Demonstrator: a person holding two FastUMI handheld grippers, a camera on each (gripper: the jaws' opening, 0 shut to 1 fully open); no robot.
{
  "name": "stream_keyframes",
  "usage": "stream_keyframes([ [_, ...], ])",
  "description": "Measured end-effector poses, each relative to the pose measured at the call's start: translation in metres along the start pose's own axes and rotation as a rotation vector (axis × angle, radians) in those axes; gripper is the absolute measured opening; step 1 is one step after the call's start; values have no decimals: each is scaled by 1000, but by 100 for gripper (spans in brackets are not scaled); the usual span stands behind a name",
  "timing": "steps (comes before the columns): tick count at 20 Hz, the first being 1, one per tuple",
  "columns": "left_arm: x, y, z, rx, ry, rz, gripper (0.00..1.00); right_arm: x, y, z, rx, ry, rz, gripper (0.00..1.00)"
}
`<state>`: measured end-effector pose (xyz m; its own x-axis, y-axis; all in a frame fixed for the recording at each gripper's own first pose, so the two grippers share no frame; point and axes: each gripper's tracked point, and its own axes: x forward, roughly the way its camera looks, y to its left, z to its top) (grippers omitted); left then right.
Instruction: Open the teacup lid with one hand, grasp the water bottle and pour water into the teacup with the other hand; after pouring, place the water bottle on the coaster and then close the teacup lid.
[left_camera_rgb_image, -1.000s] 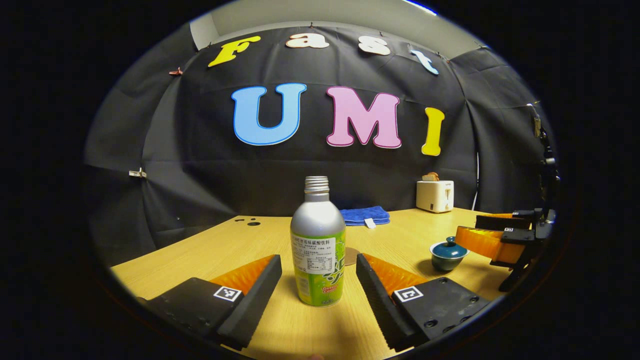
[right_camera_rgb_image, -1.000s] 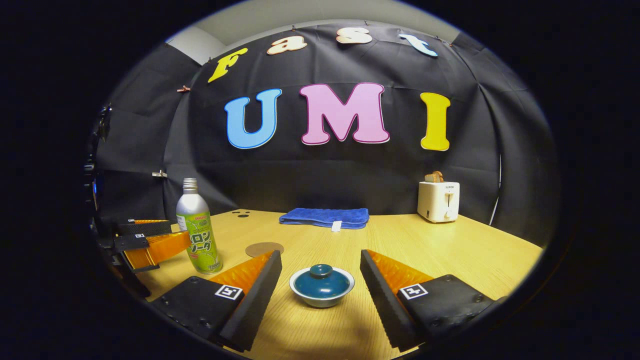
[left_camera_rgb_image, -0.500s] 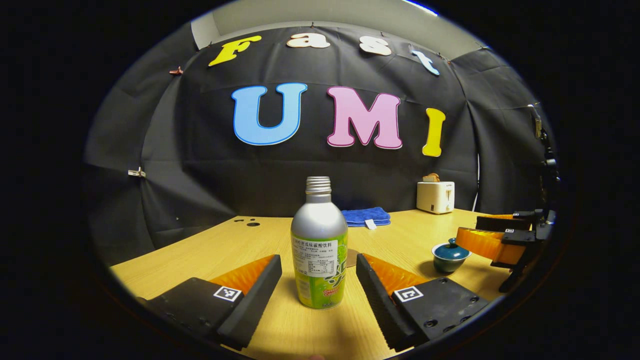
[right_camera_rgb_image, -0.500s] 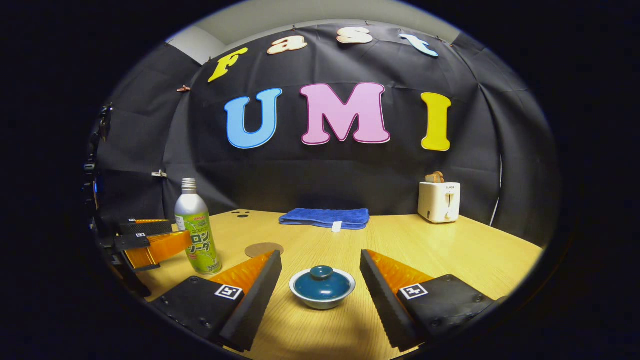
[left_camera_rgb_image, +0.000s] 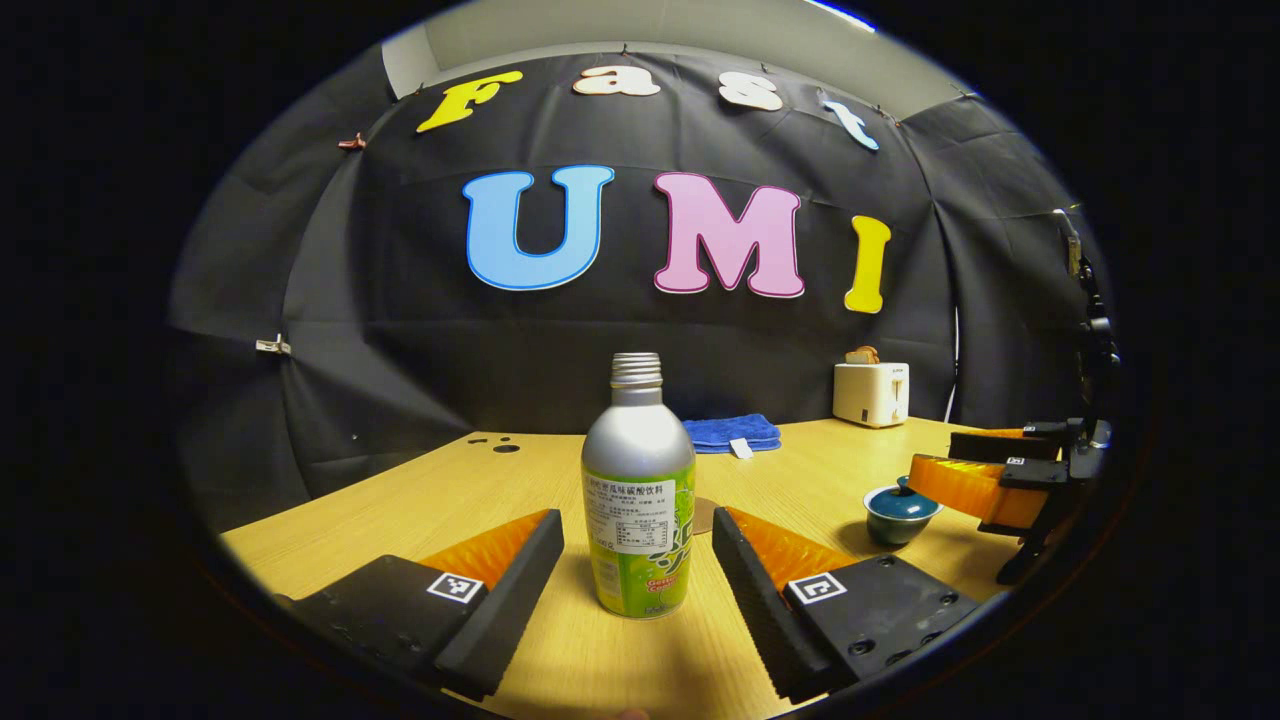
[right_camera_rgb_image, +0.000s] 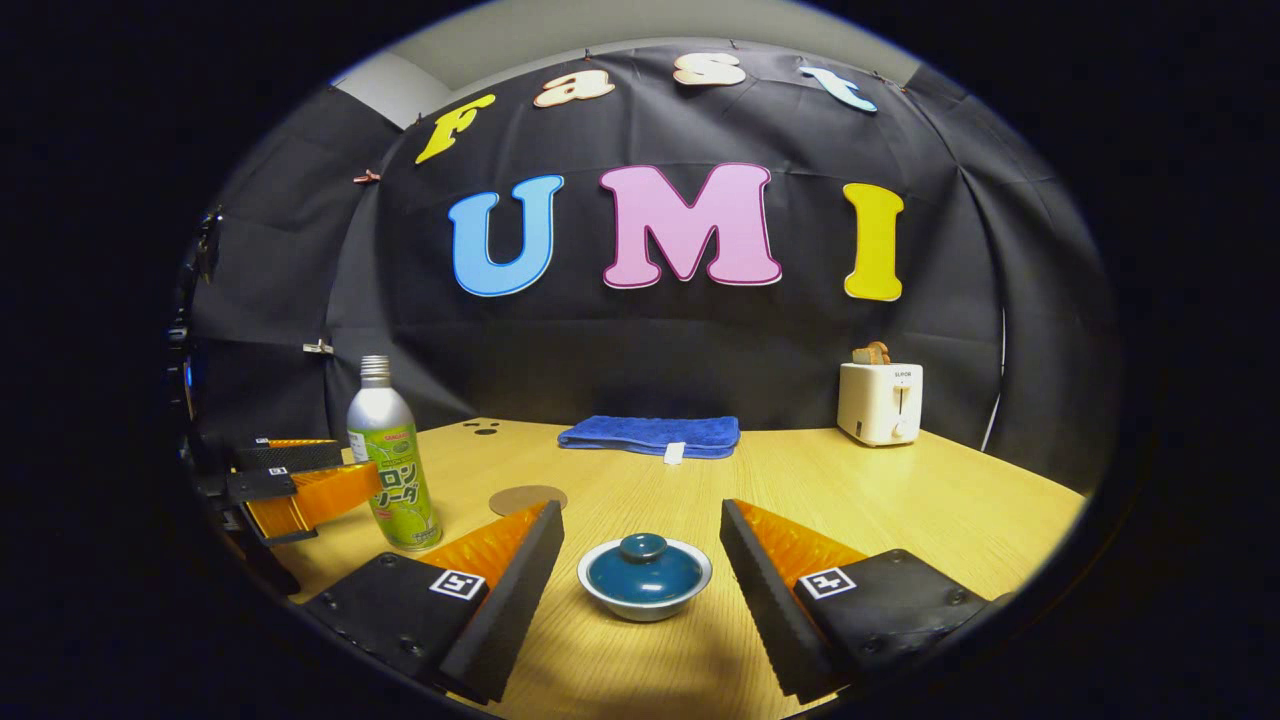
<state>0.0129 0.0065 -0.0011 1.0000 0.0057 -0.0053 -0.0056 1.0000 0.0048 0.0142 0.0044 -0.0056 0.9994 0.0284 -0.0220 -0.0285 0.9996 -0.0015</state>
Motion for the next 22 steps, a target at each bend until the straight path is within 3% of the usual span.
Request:
stream_keyframes([
  [4, 0, 7, 0, -3, -2, 28, 95, 16, -3, -15, -19, 97, -14, 96],
  [6, 0, 3, 1, -2, -1, 20, 95, 24, -6, -20, -19, 134, -25, 83],
  [11, 3, 1, 0, -2, -1, -4, 95, 36, -8, -29, -16, 184, -29, 75],
  [16, 10, 0, 1, -1, -4, -16, 95, 38, -4, -35, -2, 221, 4, 54],
  [19, 12, 0, 0, -1, -4, -19, 95, 38, 0, -36, -18, 221, 16, 55],
  [22, 12, 0, 0, -1, -4, -20, 95, 38, 1, -32, -21, 213, 27, 48],
])
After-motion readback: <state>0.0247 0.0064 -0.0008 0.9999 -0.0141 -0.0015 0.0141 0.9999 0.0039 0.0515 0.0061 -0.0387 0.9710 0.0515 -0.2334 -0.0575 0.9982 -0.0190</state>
